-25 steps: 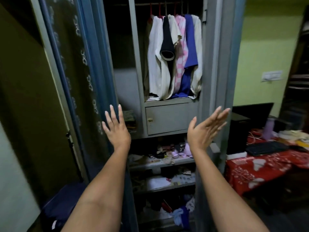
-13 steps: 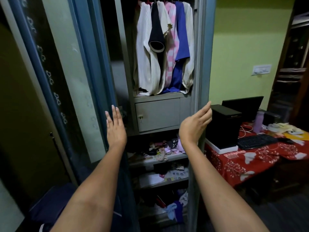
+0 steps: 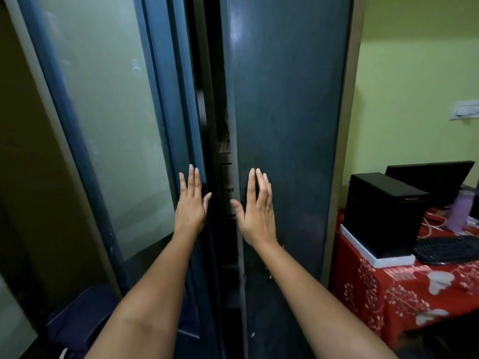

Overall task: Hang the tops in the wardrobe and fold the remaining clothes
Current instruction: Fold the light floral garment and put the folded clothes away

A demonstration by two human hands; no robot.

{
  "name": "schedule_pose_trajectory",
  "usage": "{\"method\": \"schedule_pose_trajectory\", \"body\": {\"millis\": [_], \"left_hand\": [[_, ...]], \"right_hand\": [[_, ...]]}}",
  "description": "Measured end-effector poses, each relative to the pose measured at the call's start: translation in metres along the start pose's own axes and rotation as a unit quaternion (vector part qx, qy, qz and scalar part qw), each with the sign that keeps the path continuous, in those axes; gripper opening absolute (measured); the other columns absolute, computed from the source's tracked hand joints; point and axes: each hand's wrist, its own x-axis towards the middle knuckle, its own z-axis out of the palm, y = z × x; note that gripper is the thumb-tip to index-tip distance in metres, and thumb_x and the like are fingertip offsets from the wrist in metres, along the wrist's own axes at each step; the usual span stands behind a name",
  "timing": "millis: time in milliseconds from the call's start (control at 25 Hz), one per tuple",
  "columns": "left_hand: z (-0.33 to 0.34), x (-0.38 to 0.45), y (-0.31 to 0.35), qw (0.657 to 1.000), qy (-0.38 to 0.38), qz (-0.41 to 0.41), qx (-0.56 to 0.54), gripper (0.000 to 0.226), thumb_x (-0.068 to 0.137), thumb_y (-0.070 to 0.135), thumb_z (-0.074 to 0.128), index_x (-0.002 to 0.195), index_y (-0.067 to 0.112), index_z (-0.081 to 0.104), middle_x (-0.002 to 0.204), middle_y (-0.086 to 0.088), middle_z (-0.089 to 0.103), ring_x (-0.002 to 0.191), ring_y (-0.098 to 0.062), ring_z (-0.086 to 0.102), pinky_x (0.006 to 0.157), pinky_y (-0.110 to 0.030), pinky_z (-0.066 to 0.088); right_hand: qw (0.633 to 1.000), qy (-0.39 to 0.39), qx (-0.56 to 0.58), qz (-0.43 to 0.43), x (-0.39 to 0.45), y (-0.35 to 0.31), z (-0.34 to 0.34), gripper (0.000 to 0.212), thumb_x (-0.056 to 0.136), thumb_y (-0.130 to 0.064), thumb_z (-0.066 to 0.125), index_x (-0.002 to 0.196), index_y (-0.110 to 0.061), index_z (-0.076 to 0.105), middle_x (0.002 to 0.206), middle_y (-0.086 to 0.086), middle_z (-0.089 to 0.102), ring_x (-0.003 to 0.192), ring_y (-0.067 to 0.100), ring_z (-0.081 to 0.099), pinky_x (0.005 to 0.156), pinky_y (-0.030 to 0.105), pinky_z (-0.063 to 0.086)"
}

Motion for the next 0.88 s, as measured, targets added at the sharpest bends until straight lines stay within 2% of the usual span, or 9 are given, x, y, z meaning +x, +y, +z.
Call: {"method": "schedule_pose_trajectory", "body": {"millis": [160,320,440,480,560,640,680,760,880], "left_hand": [[0.021,0.028,-0.012,0.994,0.041,-0.002,-0.099,0.07,0.096,0.049,0.025,0.15,0.025,-0.013,0.157,0.016,-0.017,0.145,-0.006,-0.011,0.117,-0.036,0.015],[0.044,0.052,-0.007,0.981,0.086,-0.002,-0.172,0.07,0.093,0.063,0.019,0.149,0.036,-0.015,0.159,0.015,-0.007,0.147,-0.009,0.008,0.116,-0.04,0.023],[0.055,0.06,-0.006,0.972,0.108,-0.019,-0.208,0.081,0.088,0.072,0.024,0.149,0.036,-0.017,0.157,0.018,-0.008,0.144,-0.005,0.01,0.113,-0.033,0.02],[0.057,0.06,-0.008,0.976,0.098,-0.016,-0.194,0.083,0.09,0.068,0.031,0.149,0.035,-0.017,0.157,0.017,-0.01,0.144,-0.004,0.007,0.113,-0.031,0.018],[0.066,0.065,-0.015,0.993,0.091,0.005,-0.075,0.085,0.094,0.055,0.044,0.148,0.033,-0.016,0.157,0.013,-0.017,0.147,-0.009,-0.004,0.115,-0.028,0.013],[0.078,0.075,-0.024,0.987,0.112,0.055,0.101,0.076,0.097,0.051,0.038,0.151,0.027,-0.01,0.158,0.006,-0.016,0.147,-0.018,-0.012,0.119,-0.034,0.004],[0.085,0.081,-0.026,0.977,0.111,0.076,0.164,0.071,0.098,0.049,0.033,0.152,0.023,-0.005,0.159,0.002,-0.01,0.146,-0.02,-0.014,0.12,-0.037,0.001],[0.1,0.091,-0.028,0.964,0.096,0.094,0.231,0.068,0.098,0.045,0.027,0.151,0.014,0.0,0.16,-0.005,0.0,0.146,-0.02,-0.016,0.119,-0.038,-0.003],[0.12,0.094,-0.02,0.963,0.098,0.068,0.24,0.087,0.094,0.063,0.023,0.15,0.005,-0.01,0.158,-0.011,-0.013,0.146,-0.023,-0.014,0.12,-0.039,-0.003]], "right_hand": [[0.997,-0.054,-0.038,-0.04,0.019,0.046,0.041,0.067,0.1,-0.054,0.016,0.153,-0.016,0.003,0.16,0.006,0.0,0.148,0.024,-0.003,0.12,0.046,0.01],[0.986,-0.102,-0.11,-0.069,0.027,0.095,0.078,0.071,0.097,-0.056,0.022,0.153,-0.018,0.0,0.16,0.007,-0.001,0.147,0.03,-0.001,0.117,0.048,0.011],[0.977,-0.128,-0.139,-0.096,0.018,0.125,0.099,0.073,0.095,-0.056,0.023,0.154,-0.017,0.004,0.16,0.007,0.002,0.147,0.03,0.003,0.116,0.048,0.012],[0.976,-0.133,-0.138,-0.1,0.013,0.133,0.105,0.071,0.095,-0.055,0.024,0.154,-0.017,0.008,0.16,0.008,0.006,0.147,0.03,0.006,0.116,0.048,0.013],[0.979,-0.136,-0.121,-0.095,0.004,0.147,0.115,0.066,0.093,-0.054,0.029,0.149,-0.018,0.025,0.153,0.008,0.023,0.14,0.029,0.023,0.111,0.046,0.024],[0.976,-0.158,-0.118,-0.087,-0.005,0.154,0.124,0.061,0.088,-0.057,0.031,0.135,-0.02,0.039,0.136,0.005,0.038,0.117,0.025,0.042,0.093,0.041,0.045],[0.973,-0.176,-0.122,-0.085,-0.01,0.155,0.131,0.061,0.086,-0.06,0.031,0.13,-0.02,0.044,0.129,0.004,0.043,0.105,0.024,0.046,0.082,0.04,0.049],[0.965,-0.214,-0.125,-0.089,-0.02,0.155,0.145,0.067,0.083,-0.067,0.031,0.125,-0.02,0.055,0.122,0.005,0.052,0.092,0.025,0.05,0.07,0.039,0.05],[0.956,-0.243,-0.129,-0.099,-0.031,0.15,0.165,0.07,0.081,-0.07,0.032,0.121,-0.02,0.059,0.115,0.005,0.053,0.086,0.025,0.047,0.066,0.039,0.047]]}}
